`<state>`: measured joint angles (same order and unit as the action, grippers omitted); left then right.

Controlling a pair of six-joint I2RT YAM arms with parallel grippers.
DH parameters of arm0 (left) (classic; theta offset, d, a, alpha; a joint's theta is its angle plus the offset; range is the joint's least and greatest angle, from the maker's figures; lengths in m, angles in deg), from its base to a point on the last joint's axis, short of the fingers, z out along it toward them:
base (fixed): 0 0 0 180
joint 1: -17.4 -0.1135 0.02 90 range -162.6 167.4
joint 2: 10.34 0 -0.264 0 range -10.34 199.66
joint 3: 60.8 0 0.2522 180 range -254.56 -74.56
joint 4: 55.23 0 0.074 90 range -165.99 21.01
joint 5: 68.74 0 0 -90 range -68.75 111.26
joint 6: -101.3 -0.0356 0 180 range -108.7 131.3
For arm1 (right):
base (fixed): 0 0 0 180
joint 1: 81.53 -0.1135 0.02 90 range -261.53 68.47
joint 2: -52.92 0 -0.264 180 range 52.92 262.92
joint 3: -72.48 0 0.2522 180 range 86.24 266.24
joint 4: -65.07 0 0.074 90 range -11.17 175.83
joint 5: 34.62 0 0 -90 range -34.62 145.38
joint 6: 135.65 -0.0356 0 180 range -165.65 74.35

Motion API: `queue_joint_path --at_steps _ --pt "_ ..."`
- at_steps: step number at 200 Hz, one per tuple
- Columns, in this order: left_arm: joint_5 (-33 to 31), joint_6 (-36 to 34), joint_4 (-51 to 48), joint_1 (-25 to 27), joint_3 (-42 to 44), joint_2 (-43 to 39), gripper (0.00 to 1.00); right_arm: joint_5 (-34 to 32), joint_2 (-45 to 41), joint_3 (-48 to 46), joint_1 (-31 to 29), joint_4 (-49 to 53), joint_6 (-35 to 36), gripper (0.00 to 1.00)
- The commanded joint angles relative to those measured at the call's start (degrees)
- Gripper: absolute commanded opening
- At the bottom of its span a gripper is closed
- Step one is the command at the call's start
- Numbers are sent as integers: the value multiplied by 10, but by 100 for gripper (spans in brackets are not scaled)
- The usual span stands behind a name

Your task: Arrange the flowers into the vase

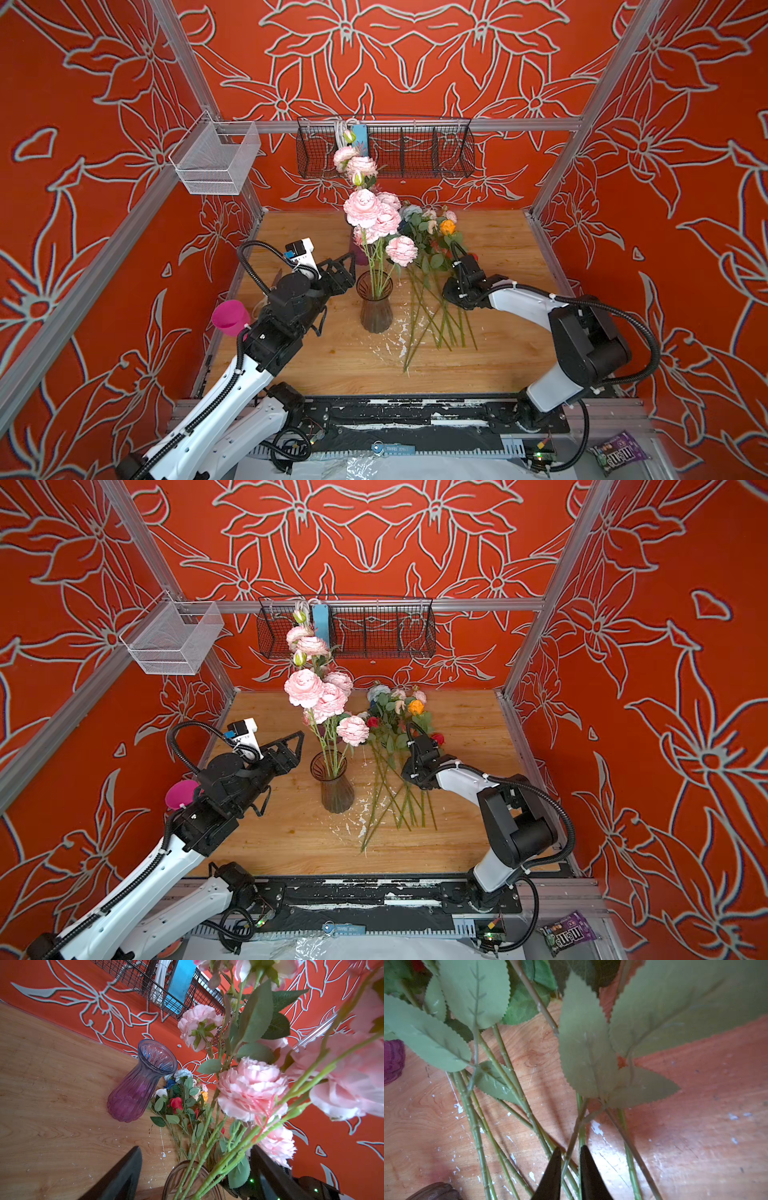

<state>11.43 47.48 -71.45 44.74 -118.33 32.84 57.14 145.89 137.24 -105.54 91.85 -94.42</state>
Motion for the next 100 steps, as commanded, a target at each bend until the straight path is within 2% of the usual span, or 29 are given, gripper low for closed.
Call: queue_joint_path --at_steps 1,25,49,100 --pt "0 2 15 -3 -13 -7 82 13 14 8 8 -6 -11 19" --pt "-2 1 14 -3 -12 -6 82 27 23 3 13 -26 -11 14" --pt "-2 0 14 -3 -12 -4 82 33 20 6 15 -26 -3 0" --pt "-4 -1 15 -3 -12 -5 82 6 -67 -21 15 1 9 0"
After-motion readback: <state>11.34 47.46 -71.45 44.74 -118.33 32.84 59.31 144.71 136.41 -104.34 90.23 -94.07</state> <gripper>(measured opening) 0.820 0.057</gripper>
